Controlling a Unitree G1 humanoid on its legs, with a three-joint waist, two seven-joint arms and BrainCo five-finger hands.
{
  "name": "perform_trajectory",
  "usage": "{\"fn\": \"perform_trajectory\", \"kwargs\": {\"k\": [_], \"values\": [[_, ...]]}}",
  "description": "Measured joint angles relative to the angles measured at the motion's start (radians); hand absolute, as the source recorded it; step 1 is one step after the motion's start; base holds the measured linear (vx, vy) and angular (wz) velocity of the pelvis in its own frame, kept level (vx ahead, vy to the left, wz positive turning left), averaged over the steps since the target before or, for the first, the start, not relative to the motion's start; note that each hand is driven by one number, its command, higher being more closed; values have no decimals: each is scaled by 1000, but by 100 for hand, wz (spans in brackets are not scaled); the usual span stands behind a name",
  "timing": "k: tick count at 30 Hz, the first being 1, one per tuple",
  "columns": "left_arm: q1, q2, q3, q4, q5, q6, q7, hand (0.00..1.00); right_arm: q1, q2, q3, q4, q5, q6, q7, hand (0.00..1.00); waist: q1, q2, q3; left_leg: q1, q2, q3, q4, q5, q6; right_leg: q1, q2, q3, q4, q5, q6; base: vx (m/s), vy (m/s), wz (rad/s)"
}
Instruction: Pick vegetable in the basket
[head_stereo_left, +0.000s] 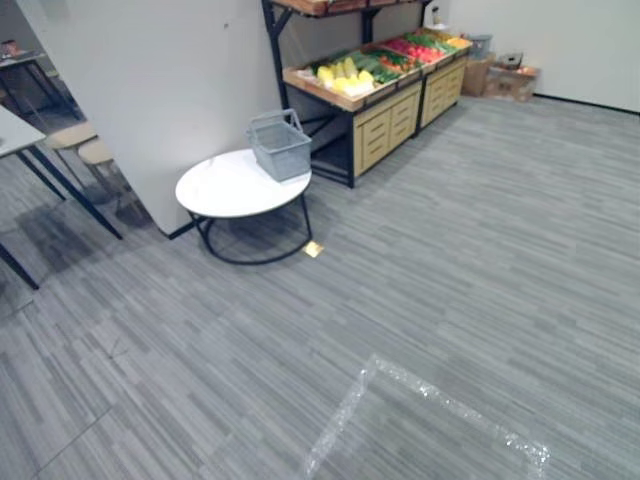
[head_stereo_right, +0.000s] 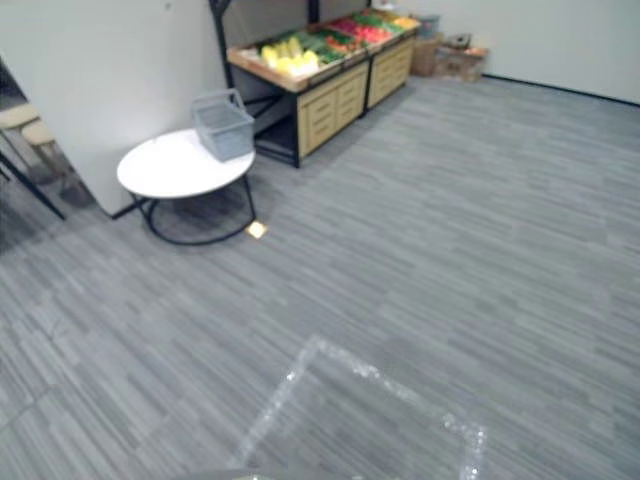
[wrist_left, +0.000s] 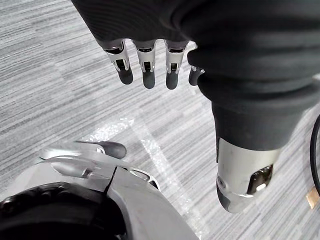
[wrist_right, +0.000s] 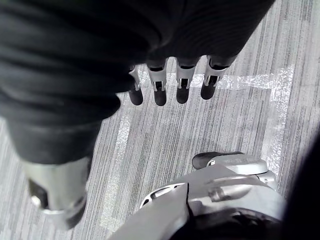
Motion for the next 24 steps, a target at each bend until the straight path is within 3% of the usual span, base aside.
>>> {"fn": "perform_trajectory", "kwargs": {"k": [5, 10, 13, 17, 24], "values": [[-15, -4, 0, 7, 0, -12, -1, 0, -14, 2, -21, 1, -37, -3, -3, 0, 0, 2, 2, 25, -4, -3, -22, 3, 3, 32, 3, -27, -27, 2, -2, 157, -2, 7], [-18, -8, 5, 8, 0, -21, 1, 0, -39, 10, -45, 7, -74, -9, -19, 0, 1, -1, 12, 36, -2, -1, -22, -11, -19, 47, 3, -37, -30, 1, -1, 54, -10, 1], [-19, -8, 2, 6, 0, -40, 4, 0, -42, 9, -15, -5, -74, -37, -23, 0, 0, -5, 25, 51, -2, 1, -22, -14, -25, 59, 2, -35, -30, 0, 1, -33, -6, -2], [-19, -4, -9, 3, 0, -41, 0, 0, -41, -3, 18, -9, -70, -41, -7, 0, 0, -7, 31, 50, -3, 6, -22, -12, -22, 56, 1, -35, -31, -1, 1, -67, -21, -4], [-27, 13, -53, -5, 98, -39, -28, 0, -35, -9, 40, -13, 55, -38, 47, 0, 0, -7, 31, 45, -2, 16, -28, -11, -20, 51, 1, -38, -40, -4, 6, -52, -18, -1]]}}
